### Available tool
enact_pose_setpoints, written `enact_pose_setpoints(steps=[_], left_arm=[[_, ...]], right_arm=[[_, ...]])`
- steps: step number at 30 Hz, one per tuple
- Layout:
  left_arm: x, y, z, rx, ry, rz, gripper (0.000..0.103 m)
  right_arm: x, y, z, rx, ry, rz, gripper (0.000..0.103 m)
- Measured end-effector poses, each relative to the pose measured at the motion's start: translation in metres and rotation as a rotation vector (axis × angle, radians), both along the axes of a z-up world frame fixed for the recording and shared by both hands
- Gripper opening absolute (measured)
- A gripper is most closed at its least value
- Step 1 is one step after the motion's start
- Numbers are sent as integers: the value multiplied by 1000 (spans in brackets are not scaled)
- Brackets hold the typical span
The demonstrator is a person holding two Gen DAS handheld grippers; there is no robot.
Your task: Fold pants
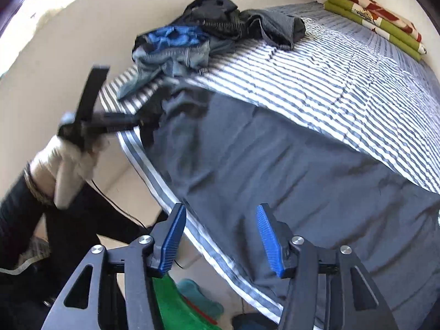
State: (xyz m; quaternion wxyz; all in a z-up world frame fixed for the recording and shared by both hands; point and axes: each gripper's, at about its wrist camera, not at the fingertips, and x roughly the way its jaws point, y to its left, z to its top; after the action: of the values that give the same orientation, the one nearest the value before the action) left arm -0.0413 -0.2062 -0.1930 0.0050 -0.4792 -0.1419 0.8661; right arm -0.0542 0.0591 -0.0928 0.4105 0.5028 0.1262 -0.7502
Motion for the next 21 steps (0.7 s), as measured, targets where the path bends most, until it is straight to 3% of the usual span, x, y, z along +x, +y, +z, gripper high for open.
enact_pose_setpoints(steps=[3,6,10,14,17,21], left_arm=[[1,13,0,29,37,-27,14],[5,17,2,36,61,-39,14],[7,6,2,67,79,-17,14],[11,-16,-12,151,65,35,14],[15,-21,-13,164,72,38,16],[21,-28,-13,161,70,72,30]], right_arm=[[-36,-46,8,-94,-104,-29,58],[-66,-103,-6,-122,-207,-30,58],[-85,-177,-36,-76,-280,0,58],[-90,-225,-65,-22,-342,33,58],[-90,-254,-83,60,-338,80,58],[-82,-278,-101,178,-239,125,57]])
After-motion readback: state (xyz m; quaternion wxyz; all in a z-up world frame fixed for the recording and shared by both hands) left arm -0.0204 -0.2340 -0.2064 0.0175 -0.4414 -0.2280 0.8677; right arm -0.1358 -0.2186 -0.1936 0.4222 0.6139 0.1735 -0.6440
